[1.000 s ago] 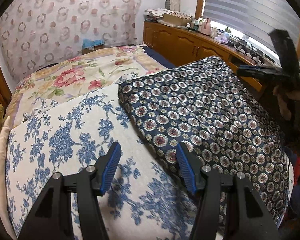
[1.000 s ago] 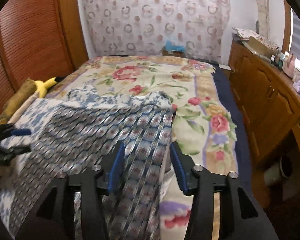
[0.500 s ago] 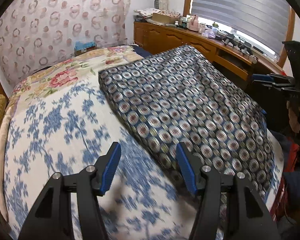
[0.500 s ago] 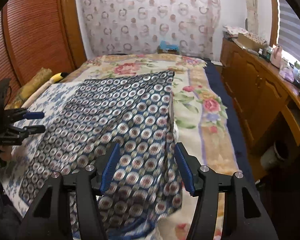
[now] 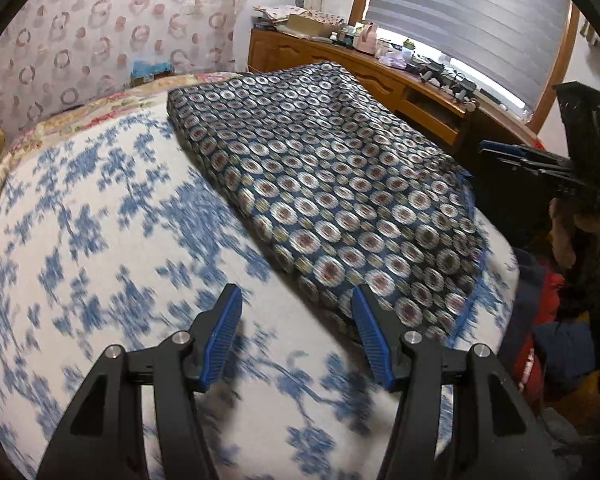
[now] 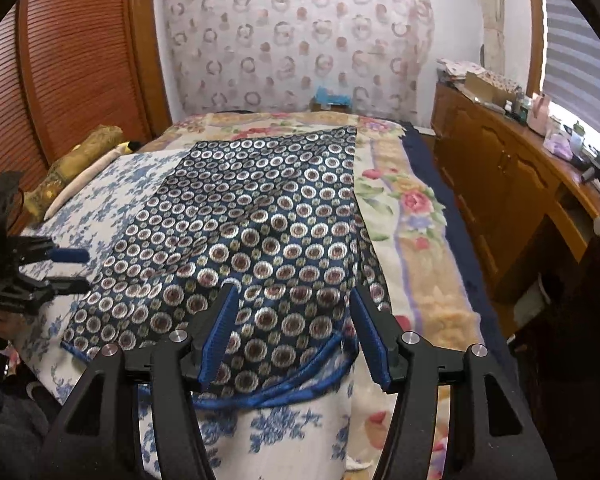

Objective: Fold small clothes
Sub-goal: 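Lay the folded robe down with the right gripper and open it, then grasp the robe's blue-trimmed end with the left gripper while the right gripper grasps the other end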

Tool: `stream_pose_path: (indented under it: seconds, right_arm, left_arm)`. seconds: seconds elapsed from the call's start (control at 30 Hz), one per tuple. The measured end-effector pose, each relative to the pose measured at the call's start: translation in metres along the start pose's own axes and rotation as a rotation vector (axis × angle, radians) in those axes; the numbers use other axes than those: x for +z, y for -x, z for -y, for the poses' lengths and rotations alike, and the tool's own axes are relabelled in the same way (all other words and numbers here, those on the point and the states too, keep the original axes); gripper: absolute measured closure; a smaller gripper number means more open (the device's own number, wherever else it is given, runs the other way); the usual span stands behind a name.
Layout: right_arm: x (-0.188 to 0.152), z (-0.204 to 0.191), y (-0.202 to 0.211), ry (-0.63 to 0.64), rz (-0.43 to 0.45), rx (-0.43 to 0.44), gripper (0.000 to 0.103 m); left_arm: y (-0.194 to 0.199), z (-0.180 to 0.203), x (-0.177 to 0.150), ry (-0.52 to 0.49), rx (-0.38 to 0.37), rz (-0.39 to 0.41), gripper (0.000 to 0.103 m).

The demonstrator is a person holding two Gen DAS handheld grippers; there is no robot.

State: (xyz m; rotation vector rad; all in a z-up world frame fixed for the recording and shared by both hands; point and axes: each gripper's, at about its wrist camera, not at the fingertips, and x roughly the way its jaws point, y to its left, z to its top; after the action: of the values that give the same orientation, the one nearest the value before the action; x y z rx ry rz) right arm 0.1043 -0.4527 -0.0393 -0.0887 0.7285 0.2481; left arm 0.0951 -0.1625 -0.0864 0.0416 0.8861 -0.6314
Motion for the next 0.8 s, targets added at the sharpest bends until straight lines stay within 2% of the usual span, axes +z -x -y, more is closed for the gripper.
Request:
stream_pose_path:
  seconds: [0.33,0.4,0.53,0.8]
  right_arm:
    - [-0.023,-0.009,0.013,-0.018,0.012,0.004,0.044]
    - [-0.026,-0.010,0.013,-0.020,0.011,0.005,0.043]
    - [-0.030,-0.015,0.014,-0.012,0.013,0.031,0.043]
    - [-0.034,-0.046,0.020,0.064,0.019,0.134,0.034]
  left_arm:
    - [-0.007,0.027,-0.016,0.013,-0.084,-0.040,0.046]
    - [-0.007,0.031,-0.016,0.001,-0.098,-0.046,0.055]
    - [-0.009,0.037,-0.014,-0.008,-0.126,-0.057,0.099]
    - [0.028,0.038,0.033,-0.002,-0.185,0.075,0.103]
